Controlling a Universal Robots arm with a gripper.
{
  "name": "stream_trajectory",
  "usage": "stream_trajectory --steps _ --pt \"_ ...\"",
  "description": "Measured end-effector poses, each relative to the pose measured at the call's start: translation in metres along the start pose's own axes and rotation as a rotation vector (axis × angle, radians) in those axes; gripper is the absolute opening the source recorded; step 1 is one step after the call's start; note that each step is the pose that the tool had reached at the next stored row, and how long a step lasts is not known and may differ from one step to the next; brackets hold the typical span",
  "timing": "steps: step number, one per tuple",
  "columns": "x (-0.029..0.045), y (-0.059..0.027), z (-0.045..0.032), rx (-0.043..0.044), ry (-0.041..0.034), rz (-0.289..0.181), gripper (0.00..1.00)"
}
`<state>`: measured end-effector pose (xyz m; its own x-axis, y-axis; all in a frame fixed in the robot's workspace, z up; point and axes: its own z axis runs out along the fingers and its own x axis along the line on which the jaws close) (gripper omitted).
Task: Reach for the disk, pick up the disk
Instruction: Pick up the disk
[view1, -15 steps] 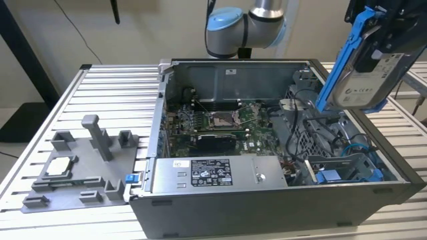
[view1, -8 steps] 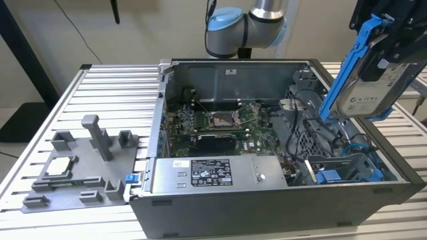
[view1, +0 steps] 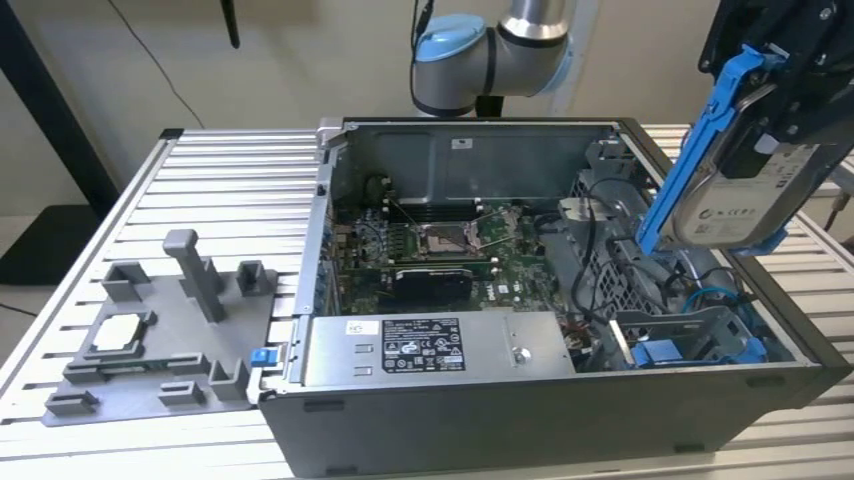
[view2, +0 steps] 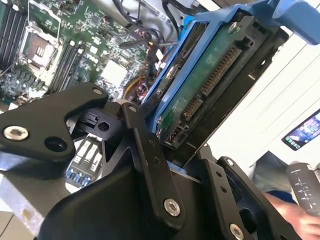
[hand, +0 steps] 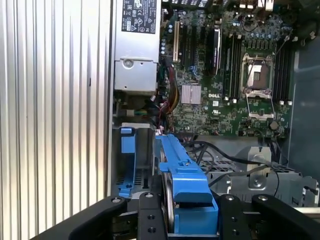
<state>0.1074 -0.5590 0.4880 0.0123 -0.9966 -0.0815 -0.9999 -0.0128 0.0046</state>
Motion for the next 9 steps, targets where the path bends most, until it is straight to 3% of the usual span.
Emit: stream_trajectory --steps 9 --pt "0.0113 0.0032 0.003 0.001 0.0003 0.012 0.0"
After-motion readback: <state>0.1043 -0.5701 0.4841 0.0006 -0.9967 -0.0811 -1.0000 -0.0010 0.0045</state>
